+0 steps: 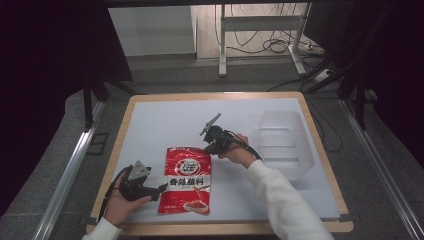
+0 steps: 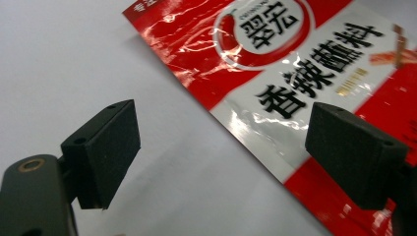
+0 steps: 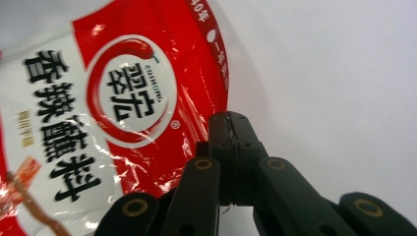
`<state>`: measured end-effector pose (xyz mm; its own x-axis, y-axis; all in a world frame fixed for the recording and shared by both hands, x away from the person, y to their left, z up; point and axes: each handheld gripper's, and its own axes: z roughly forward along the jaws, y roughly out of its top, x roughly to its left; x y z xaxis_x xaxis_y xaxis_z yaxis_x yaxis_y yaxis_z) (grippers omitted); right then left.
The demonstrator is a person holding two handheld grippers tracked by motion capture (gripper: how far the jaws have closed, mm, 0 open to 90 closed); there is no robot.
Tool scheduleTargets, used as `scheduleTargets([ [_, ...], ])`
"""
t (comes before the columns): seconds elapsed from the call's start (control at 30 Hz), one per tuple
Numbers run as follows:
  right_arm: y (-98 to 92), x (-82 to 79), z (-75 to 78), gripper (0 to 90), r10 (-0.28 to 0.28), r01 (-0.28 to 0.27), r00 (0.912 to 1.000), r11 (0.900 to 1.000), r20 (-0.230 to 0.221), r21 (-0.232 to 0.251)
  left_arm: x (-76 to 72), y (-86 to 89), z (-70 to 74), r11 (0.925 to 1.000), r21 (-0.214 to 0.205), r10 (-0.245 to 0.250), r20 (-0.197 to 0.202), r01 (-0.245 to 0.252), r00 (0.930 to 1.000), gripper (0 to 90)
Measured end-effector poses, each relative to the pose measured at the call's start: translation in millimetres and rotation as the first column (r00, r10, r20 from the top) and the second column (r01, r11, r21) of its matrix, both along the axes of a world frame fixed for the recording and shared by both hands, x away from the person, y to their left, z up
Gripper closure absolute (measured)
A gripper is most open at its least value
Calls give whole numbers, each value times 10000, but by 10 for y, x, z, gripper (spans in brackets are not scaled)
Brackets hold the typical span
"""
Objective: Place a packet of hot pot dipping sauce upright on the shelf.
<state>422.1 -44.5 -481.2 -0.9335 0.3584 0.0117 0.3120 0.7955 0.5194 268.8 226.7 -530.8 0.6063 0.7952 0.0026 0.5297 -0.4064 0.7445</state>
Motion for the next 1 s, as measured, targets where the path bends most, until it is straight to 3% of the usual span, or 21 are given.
scheduleTargets([
  [0.1, -44, -77, 38, 888, 140, -145, 9996, 9996, 226, 246, 133, 9, 4, 9999, 26, 151, -45, -150, 9999, 145],
  [0.2, -87, -160, 112, 888, 378, -406, 9986, 9963, 378, 761, 306, 23, -35, 9984, -444, 338, -418, -357, 9986, 148],
  [0.27, -94, -196, 140, 888, 515, -546, 9980, 9944, 370, 905, 382, 25, -39, 9977, -562, 352, -459, -378, 9983, 155],
  [0.37, -94, -260, 168, 888, 752, -790, 9962, 9925, 440, 932, 499, 23, -37, 9948, -980, 222, -483, -269, 9986, 177],
  [0.6, -86, -386, 202, 888, 1213, -1258, 9911, 9882, 551, 870, 708, -30, -11, 9901, -1382, -279, -254, 241, 9993, 227],
  [0.83, -92, -407, 201, 888, 1306, -1349, 9897, 9877, 580, 790, 787, -103, -24, 9863, -1577, -477, 22, 474, 9989, 322],
  [1.0, -114, -387, 174, 886, 1275, -1318, 9900, 9884, 599, 757, 757, -112, -12, 9881, -1302, -789, 283, 820, 9965, 458],
])
